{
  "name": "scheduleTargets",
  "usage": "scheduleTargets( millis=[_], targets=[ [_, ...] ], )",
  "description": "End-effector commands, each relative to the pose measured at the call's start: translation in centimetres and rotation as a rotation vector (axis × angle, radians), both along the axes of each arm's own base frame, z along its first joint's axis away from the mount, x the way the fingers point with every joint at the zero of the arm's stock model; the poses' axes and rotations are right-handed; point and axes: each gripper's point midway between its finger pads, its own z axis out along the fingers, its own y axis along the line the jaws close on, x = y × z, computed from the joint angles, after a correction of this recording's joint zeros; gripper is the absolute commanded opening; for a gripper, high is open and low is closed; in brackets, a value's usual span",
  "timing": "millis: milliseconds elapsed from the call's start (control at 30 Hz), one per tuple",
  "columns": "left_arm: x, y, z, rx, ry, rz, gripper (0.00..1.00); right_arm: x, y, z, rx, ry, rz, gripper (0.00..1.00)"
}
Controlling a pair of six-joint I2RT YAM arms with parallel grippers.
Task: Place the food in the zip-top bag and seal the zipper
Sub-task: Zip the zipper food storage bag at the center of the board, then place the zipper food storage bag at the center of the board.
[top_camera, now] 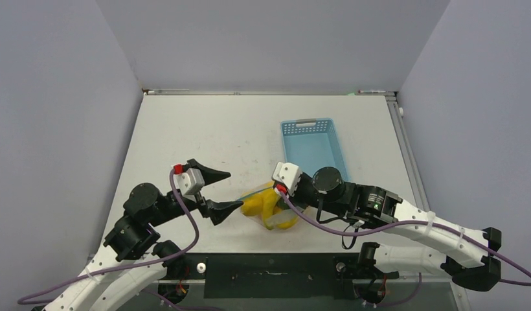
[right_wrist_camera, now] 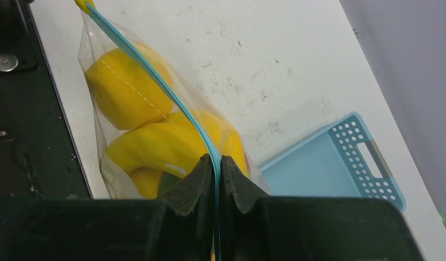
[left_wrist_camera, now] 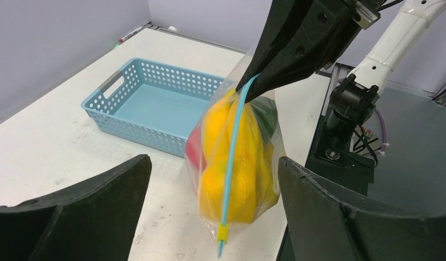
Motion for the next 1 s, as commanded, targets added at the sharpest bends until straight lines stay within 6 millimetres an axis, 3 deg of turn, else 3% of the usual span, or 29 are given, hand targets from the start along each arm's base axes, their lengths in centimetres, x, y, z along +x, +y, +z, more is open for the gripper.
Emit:
scheduleTargets(
  millis=[0,333,767,967],
  targets=[
    [-0.4,-0.1,0.6,-0.021,-0.016,-0.024,0.86,-1.1,1.9,3.3,0.104,-0.010,0.103,0.05],
    [-1.4,-1.7,-0.6,0.020,0.046,-0.140,0.89,-2.5,4.0,3.4,0.177,0.030,0.203,0.05],
    [-1.2,-2.2,-1.1,0.027,0.072,-0.153,0.90,-2.6,6.2,3.5,0.217,0.049,0.245,0.05],
    [-0.8,-2.2,-1.4,0.041,0.074,-0.138,0.82,-2.6,6.6,3.8,0.229,0.048,0.252,0.05]
  ],
)
